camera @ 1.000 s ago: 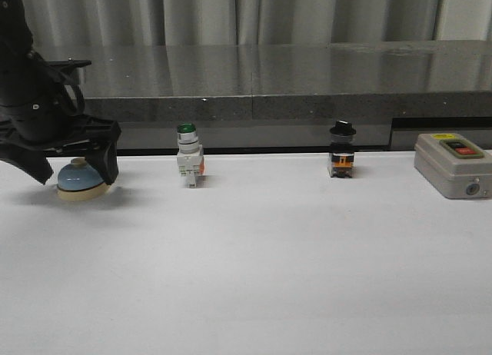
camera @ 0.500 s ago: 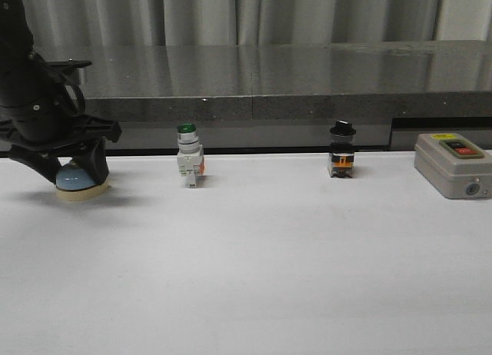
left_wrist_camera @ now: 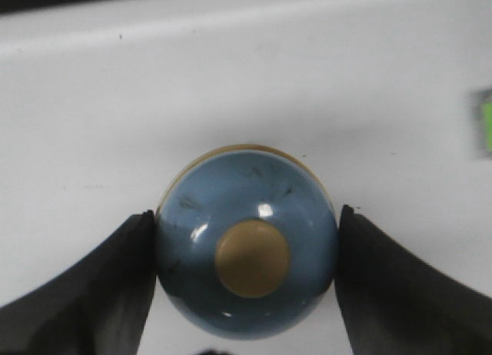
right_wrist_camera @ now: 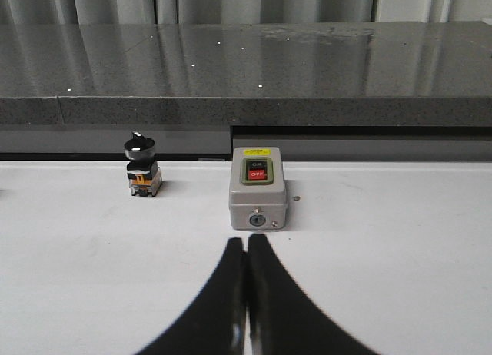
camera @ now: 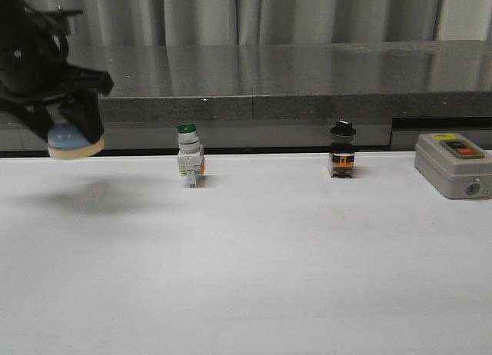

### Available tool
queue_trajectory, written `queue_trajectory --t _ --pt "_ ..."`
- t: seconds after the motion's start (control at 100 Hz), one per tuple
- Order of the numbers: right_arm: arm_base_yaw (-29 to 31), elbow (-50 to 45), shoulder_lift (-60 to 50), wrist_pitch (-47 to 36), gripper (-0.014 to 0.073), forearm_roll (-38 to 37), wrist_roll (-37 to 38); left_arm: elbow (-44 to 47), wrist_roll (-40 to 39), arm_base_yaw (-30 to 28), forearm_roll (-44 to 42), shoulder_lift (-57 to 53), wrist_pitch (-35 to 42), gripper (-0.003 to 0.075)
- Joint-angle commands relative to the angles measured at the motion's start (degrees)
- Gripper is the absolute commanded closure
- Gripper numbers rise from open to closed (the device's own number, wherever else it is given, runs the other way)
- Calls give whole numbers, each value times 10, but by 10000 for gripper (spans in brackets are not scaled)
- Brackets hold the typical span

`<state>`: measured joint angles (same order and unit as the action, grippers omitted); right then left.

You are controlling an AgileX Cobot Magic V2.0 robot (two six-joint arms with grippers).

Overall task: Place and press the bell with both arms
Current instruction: 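Lift the bell with the left gripper and carry it toward table center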

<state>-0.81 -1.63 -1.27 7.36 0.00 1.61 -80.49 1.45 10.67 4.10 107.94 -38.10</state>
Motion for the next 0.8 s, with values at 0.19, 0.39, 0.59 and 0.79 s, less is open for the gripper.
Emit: queue_trajectory --t 0.19,0.39,0.59,0.79 --pt "-1 10 -7 -52 654 -8 -2 -16 3 90 4 -132 -15 510" --pt "-1 10 -7 -52 654 -8 -2 -16 3 182 10 -117 -3 510" --pt "-1 10 -7 -52 654 -8 -2 -16 3 268 11 -58 48 510" --pt "-1 10 -7 -52 654 -8 -2 -16 3 317 11 17 81 510"
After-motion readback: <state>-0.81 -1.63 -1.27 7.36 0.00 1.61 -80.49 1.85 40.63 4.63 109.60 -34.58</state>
